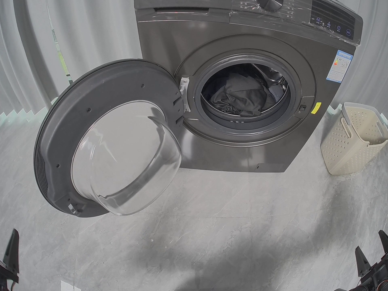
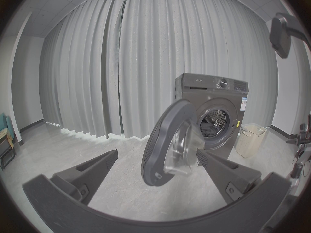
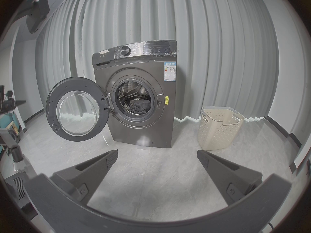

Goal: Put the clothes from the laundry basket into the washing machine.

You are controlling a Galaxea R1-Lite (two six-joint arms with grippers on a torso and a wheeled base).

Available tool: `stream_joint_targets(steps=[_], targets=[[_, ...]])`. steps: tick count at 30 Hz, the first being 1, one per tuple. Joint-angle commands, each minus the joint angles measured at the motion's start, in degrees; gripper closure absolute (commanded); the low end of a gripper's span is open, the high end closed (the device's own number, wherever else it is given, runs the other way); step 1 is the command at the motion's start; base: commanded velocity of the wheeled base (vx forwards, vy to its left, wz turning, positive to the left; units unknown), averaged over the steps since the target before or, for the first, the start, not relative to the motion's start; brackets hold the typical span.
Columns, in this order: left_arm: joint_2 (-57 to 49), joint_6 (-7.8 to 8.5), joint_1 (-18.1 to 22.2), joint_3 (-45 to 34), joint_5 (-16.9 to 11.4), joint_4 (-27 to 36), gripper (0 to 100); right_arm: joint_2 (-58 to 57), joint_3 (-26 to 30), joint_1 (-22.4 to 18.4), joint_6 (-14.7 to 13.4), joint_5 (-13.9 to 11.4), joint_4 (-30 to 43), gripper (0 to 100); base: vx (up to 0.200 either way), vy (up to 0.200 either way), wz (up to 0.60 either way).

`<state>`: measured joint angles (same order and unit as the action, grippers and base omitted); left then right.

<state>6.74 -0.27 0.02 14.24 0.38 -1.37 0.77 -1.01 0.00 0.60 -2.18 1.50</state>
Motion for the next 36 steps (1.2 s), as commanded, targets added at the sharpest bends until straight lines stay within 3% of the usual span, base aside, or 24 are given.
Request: stream_joint_targets(steps=[1,17,20,26,30,33,34,36], targets=[[22.35,-0.17,0.33,5.27,-0.20,-9.62,0,-0.59,0.48,0.00,0.02,-0.02,-0.01,0,0.000,0.000,0.00],[49.42,0.53,-0.11,6.33,-0.64,-32.47,0,-0.59,0.48,0.00,0.02,-0.02,-0.01,0,0.000,0.000,0.00],[52.32,0.53,-0.20,6.59,-2.84,-35.64,0,-0.59,0.48,0.09,0.02,-0.02,-0.01,0,0.000,0.000,0.00],[52.23,0.71,-0.99,5.98,-7.76,-35.81,0,-0.59,0.40,0.09,0.02,-0.02,-0.01,0,0.000,0.000,0.00],[50.39,0.62,-4.95,5.36,-9.61,-35.72,0,-0.59,0.48,0.00,0.02,-0.02,-0.01,0,0.000,0.000,0.00],[46.78,0.62,-11.27,4.22,-10.49,-35.11,0,-0.59,0.40,0.09,-0.07,-0.02,-0.01,0,0.000,0.000,0.00],[46.78,0.62,-11.27,4.22,-10.49,-35.11,0,-0.59,0.40,0.09,-0.07,-0.02,-0.01,0,0.000,0.000,0.00],[44.24,0.44,-18.22,3.69,-10.31,-34.93,0,-0.59,0.40,0.00,0.02,-0.02,-0.01,0,0.000,0.000,0.00]])
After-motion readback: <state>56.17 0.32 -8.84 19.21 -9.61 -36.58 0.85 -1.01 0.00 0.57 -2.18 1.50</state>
